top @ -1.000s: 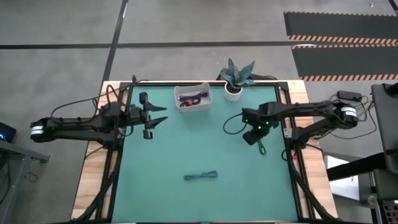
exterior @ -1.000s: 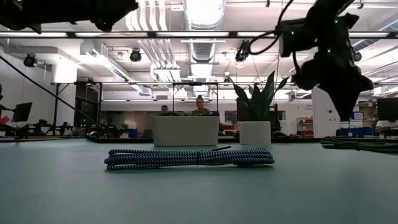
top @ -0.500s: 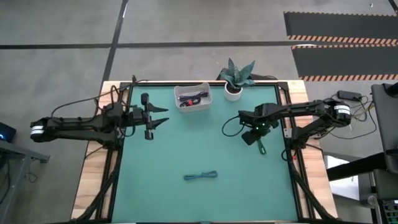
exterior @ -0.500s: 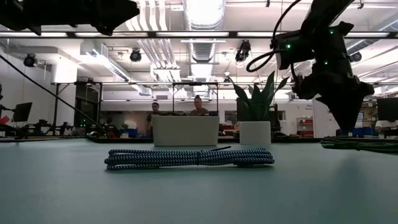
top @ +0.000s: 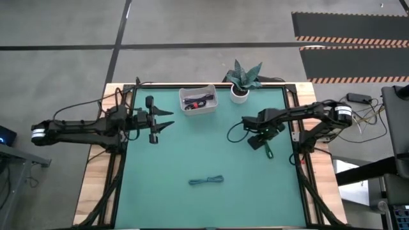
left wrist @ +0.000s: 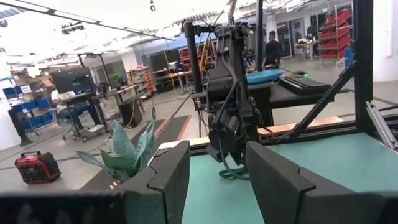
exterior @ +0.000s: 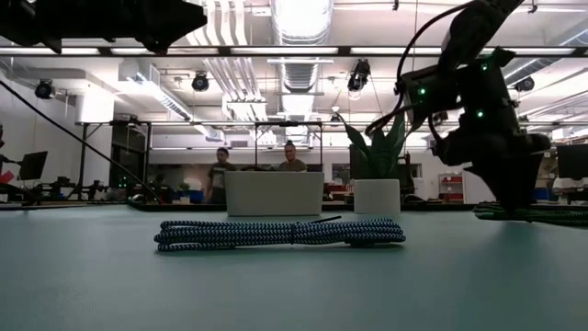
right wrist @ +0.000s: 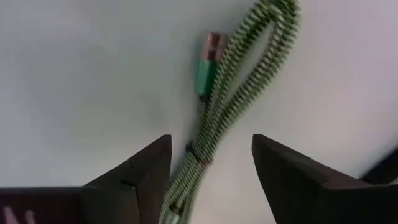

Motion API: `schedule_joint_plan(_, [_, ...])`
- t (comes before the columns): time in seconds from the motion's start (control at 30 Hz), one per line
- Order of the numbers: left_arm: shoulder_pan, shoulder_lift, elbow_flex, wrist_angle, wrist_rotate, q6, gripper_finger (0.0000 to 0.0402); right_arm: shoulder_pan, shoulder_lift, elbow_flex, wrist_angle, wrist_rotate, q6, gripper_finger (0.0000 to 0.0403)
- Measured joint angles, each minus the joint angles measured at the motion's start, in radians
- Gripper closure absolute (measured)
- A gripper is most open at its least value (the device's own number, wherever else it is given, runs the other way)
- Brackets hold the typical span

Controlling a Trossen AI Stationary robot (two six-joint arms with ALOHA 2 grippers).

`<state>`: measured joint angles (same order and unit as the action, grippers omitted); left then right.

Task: Pick and place USB-C Cables
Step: Put the green charger cable into the white bin

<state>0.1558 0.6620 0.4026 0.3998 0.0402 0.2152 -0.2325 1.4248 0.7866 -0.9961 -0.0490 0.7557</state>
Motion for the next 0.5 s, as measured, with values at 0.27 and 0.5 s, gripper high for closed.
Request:
schedule_joint_plan(0.27, [0.000,0.011,0.000,0.001,0.000,0.000,0.0259,0.000,0.044,-0.009,0.082,-0.003,-0.015,0.0218])
schedule_joint_plan(0.5, [0.000,0.050,-0.004,0.001,0.000,0.006,0.0259,0.001,0.061,-0.006,0.101,-0.015,-0.015,0.0299])
